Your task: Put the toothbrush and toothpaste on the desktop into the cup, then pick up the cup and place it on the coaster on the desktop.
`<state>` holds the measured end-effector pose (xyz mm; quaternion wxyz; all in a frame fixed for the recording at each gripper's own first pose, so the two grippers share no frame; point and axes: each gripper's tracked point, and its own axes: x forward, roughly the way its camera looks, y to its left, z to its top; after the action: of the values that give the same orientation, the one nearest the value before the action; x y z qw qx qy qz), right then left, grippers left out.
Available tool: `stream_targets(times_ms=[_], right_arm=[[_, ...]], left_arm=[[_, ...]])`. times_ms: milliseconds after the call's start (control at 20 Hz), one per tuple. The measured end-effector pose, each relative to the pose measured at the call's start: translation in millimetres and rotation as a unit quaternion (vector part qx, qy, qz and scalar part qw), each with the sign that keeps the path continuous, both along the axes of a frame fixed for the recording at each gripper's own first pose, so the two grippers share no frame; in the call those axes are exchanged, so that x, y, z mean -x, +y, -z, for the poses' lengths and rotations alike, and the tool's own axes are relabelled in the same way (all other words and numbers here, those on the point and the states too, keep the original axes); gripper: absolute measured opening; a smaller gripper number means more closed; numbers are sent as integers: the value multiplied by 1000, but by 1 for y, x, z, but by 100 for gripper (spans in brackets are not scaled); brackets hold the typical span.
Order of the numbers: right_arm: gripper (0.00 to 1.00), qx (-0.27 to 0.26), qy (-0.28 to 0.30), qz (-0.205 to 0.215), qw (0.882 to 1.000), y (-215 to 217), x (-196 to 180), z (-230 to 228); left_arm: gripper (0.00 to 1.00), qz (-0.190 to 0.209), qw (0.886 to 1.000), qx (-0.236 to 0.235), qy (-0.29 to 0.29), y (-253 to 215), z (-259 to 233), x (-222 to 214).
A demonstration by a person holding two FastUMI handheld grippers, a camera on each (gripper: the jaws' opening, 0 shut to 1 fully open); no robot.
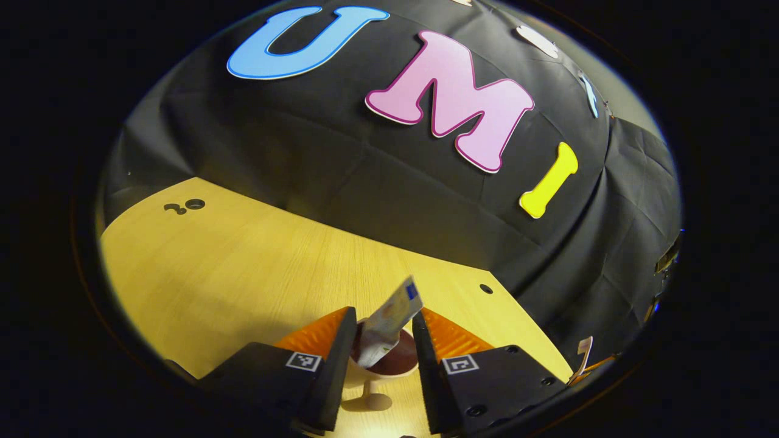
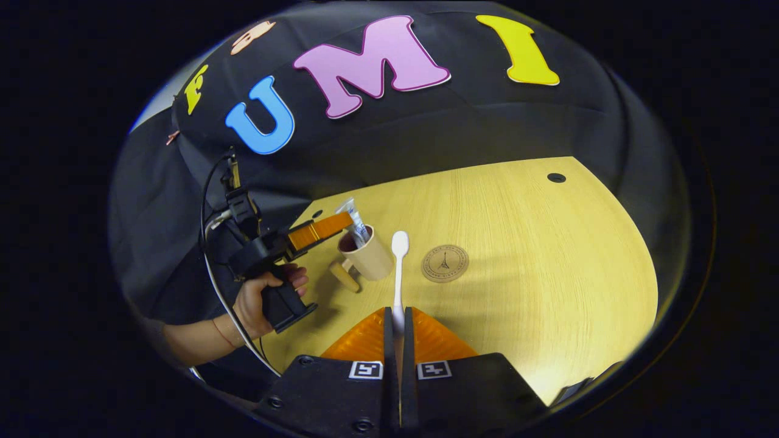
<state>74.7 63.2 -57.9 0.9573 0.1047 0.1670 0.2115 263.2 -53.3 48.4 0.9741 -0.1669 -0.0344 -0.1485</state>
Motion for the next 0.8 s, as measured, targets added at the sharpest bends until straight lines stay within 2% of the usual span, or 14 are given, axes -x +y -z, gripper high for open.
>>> stream_targets(times_ms=[50, 200, 350, 400, 450, 800], right_arm=[[6, -8, -5, 1, 1000, 4, -2, -6], [6, -38, -23, -2, 999, 21, -14, -28], [6, -77, -43, -4, 996, 40, -30, -52], [6, -89, -49, -5, 995, 47, -38, -59], [6, -98, -55, -5, 994, 54, -44, -65], [6, -124, -91, 7, 988, 78, -98, -82]], left_arm=[[61, -1, 1000, 0, 2, 4, 1, 6], [65, 1, 1000, 4, 3, 17, 1, 27], [72, -1, 1000, 2, 6, 32, 4, 56], [81, -1, 1000, -1, 8, 35, 6, 66], [74, -1, 1000, -6, 11, 39, 10, 78], [79, 0, 998, -27, 49, 54, 56, 150]])
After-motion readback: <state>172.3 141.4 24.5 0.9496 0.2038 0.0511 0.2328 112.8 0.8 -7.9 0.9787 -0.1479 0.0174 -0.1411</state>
